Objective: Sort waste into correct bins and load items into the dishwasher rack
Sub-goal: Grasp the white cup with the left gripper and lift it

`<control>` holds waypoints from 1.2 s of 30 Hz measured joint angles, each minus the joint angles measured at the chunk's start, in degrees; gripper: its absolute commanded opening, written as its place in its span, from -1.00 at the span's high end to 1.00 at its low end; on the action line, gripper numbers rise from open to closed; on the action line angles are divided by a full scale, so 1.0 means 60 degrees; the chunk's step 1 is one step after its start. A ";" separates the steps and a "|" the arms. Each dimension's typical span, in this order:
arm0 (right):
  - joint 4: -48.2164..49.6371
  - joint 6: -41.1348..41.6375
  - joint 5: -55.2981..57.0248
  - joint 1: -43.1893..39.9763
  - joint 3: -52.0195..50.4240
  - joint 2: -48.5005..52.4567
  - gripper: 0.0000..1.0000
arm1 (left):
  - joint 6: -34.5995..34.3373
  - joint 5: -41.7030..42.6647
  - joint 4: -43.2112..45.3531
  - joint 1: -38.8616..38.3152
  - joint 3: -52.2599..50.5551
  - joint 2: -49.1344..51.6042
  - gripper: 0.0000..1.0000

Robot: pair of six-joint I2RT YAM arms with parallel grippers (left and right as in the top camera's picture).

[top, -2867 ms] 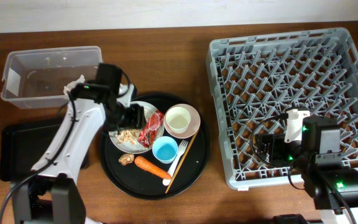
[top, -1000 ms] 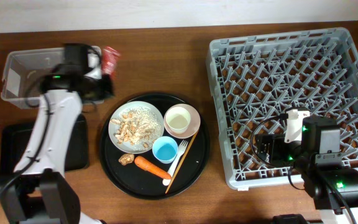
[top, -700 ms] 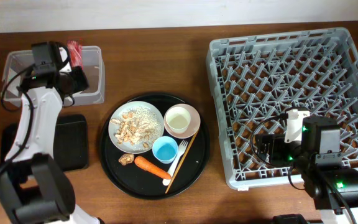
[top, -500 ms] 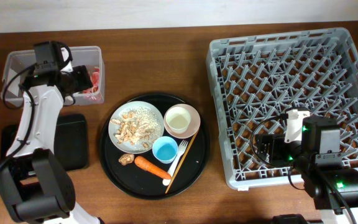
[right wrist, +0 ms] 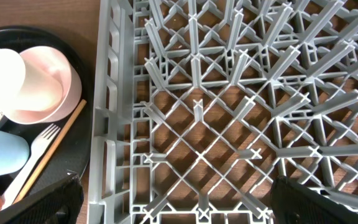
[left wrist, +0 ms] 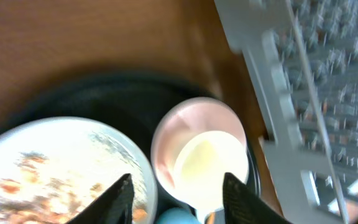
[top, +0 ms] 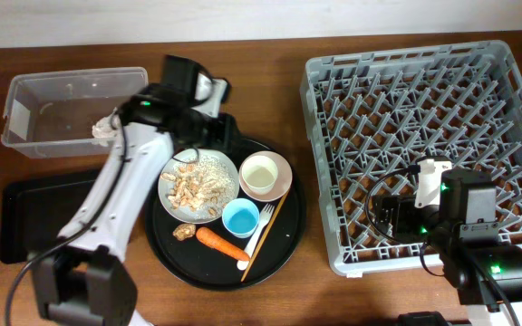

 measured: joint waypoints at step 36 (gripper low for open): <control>0.0000 0.0000 -0.0004 0.0000 0.0007 0.0000 -0.97 | -0.0007 -0.1785 -0.1967 -0.1177 0.1147 0.1781 0.13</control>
